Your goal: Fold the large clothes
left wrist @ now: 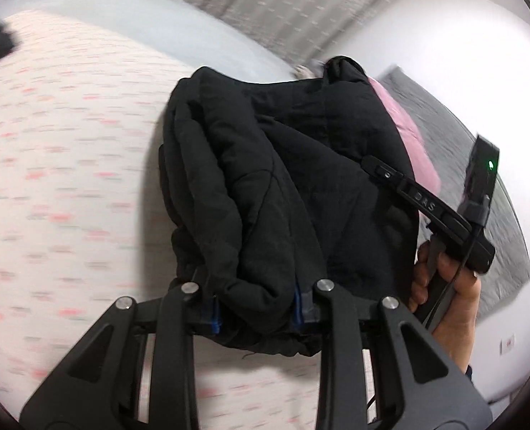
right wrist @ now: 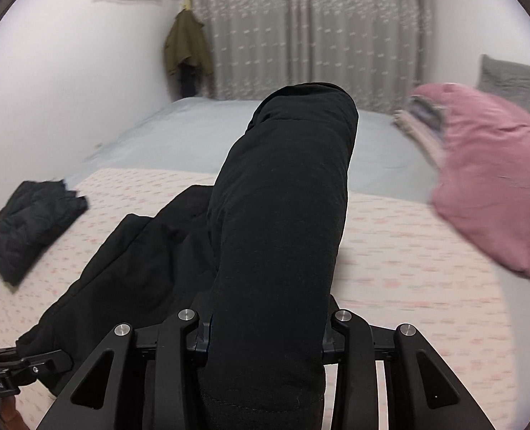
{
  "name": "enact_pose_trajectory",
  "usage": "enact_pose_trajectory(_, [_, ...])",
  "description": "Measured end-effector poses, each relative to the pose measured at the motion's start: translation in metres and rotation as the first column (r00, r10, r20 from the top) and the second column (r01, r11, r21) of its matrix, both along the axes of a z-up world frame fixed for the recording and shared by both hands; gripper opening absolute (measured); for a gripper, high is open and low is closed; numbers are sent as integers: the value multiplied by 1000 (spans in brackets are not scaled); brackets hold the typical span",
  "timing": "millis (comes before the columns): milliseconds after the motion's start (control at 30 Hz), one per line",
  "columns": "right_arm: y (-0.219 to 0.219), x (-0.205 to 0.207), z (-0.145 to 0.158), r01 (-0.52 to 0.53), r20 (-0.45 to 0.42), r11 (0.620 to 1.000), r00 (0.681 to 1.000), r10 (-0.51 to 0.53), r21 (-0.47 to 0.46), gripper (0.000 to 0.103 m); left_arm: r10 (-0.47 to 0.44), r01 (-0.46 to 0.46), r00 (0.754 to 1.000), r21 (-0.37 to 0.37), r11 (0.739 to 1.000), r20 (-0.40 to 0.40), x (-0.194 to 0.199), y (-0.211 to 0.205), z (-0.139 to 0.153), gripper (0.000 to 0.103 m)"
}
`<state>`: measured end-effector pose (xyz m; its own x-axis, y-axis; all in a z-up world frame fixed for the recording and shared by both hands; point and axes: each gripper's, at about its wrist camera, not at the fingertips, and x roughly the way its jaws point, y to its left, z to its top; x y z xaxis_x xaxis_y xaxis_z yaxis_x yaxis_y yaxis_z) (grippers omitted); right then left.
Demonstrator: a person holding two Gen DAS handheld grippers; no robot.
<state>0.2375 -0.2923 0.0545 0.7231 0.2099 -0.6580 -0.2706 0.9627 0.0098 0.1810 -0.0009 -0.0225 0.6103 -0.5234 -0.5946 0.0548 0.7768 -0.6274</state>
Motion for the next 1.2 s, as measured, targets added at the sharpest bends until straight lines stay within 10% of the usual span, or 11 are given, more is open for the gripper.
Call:
enact_pose_trajectory(267, [-200,-2,38,101,13,990,995,-100,-101,37,-268,271,962,-38,962,55,31,-196,11,30])
enact_pose_trajectory(433, [-338,-3,18,222,-81,965,969,-235,-142,37,-404,401,915,-93,911,-9,47,-306,-34,30])
enact_pose_trajectory(700, [-543,-17,-89,568,-364,819,781,-507,77,48,-477,461,878,-196,865,-38,57,-345,-88,33])
enact_pose_trajectory(967, [-501,-32,-49,601,-192,797,776,-600,-60,62,-503,458,855,-275,846,-126,38,-317,-92,44])
enact_pose_trajectory(1200, [-430,-140,13,530,-93,814,846,-524,239,74,-460,435,871,-166,885,-171,5,-270,-68,46])
